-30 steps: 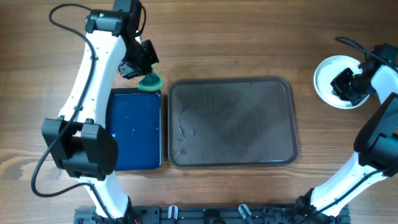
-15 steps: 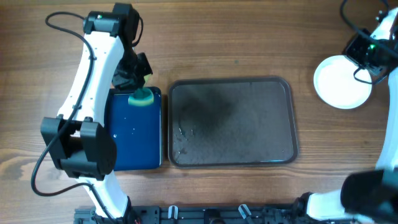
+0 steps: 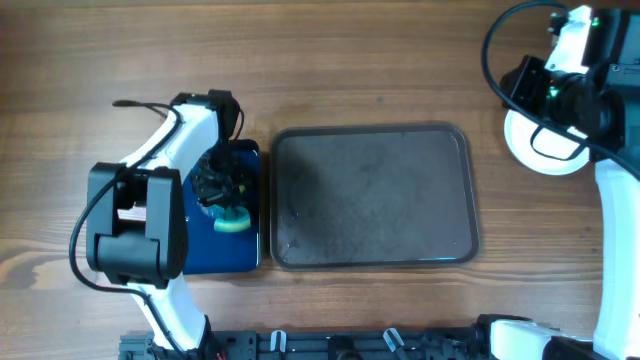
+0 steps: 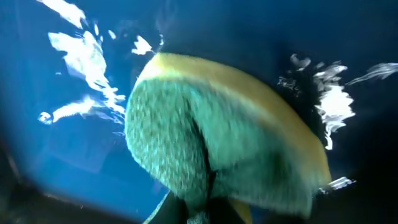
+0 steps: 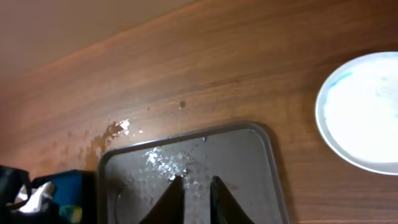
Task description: Clean dirty plates on tray and stack at the side
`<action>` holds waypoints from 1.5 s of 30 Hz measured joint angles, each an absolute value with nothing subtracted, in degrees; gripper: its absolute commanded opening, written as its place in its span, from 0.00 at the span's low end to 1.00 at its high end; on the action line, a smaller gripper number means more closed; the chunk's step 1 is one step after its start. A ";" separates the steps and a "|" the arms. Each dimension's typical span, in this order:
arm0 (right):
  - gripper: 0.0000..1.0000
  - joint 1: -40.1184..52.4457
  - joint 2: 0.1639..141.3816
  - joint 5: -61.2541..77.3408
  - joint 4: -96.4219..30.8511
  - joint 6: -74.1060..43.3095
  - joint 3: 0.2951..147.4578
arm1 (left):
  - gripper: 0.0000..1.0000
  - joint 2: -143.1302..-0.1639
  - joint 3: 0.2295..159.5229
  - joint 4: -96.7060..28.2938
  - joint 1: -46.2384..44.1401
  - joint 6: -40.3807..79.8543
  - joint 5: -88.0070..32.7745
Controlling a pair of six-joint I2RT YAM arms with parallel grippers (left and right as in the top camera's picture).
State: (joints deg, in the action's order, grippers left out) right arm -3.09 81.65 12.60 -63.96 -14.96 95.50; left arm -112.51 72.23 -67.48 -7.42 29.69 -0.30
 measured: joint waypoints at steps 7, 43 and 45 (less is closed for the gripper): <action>0.44 -2.39 81.65 12.38 -64.36 -14.39 95.50 | 1.00 -112.51 71.29 -66.81 -6.09 29.98 -0.47; 0.43 -2.39 57.28 6.94 -64.86 4.36 95.50 | 1.00 -59.92 89.86 -80.29 -21.82 25.67 12.69; 0.43 -2.39 53.34 5.76 -67.75 3.57 95.50 | 1.00 -56.10 89.86 -80.44 -21.82 25.78 13.96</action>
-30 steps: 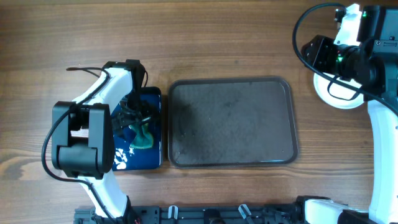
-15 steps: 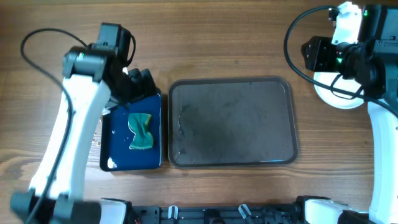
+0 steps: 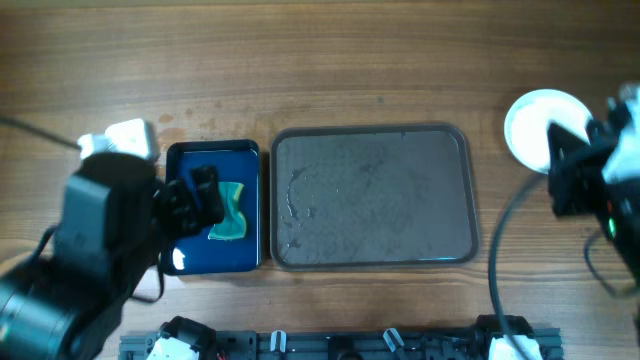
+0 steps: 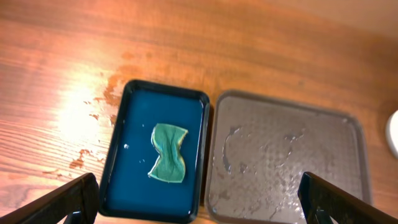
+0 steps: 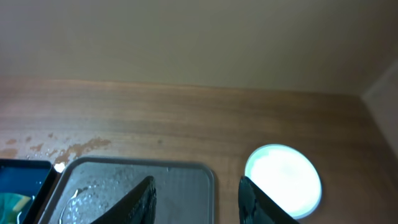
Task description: Clean dirty plates on tray and stack at the side
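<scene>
The grey tray (image 3: 370, 195) lies mid-table, wet, with only water drops on it. A white plate (image 3: 535, 118) rests on the wood to its right, also seen as the plate (image 5: 283, 180) in the right wrist view. In the blue tray (image 4: 118, 143) of water a green sponge (image 4: 168, 152) lies loose. My left gripper (image 4: 199, 205) hangs high above both trays, open wide and empty. My right gripper (image 5: 198, 202) is open too, raised over the grey tray's right end, nothing between its fingers (image 5: 140, 199).
Water stains (image 4: 93, 106) mark the wood left of the blue tray. A small white object (image 3: 128, 133) sits at the blue tray's far-left corner. The table's front rail (image 3: 330, 345) runs along the near edge.
My left gripper was down in the blue tray, shut on the sponge; now it is open and high up, the sponge lying in the water. My right gripper has opened and drawn back.
</scene>
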`<action>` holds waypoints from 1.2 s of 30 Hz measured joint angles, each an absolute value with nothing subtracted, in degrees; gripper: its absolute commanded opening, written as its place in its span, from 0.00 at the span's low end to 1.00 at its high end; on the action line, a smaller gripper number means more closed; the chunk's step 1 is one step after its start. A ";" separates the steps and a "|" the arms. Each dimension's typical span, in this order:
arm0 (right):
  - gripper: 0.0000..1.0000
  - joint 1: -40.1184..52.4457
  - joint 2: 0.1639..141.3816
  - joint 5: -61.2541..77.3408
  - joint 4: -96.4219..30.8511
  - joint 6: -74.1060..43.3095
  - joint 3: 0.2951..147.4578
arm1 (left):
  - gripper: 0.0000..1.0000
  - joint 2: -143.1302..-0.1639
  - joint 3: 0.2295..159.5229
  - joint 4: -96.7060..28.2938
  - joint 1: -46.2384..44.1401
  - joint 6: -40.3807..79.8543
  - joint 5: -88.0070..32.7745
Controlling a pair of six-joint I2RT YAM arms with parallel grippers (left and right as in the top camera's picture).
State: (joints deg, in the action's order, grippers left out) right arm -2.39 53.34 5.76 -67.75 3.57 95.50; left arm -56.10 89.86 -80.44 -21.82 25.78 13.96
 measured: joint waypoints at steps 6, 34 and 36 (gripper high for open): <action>0.44 -2.33 40.86 -0.34 -75.40 -2.39 95.50 | 1.00 -49.82 89.97 -84.07 -21.82 25.78 15.18; 1.00 -2.28 27.64 -0.91 -89.80 -17.98 85.08 | 1.00 -48.73 89.95 -89.17 -21.82 25.76 15.18; 1.00 -2.28 27.64 -0.89 -89.82 -18.00 85.08 | 1.00 -48.73 89.97 -89.17 -21.82 25.76 15.18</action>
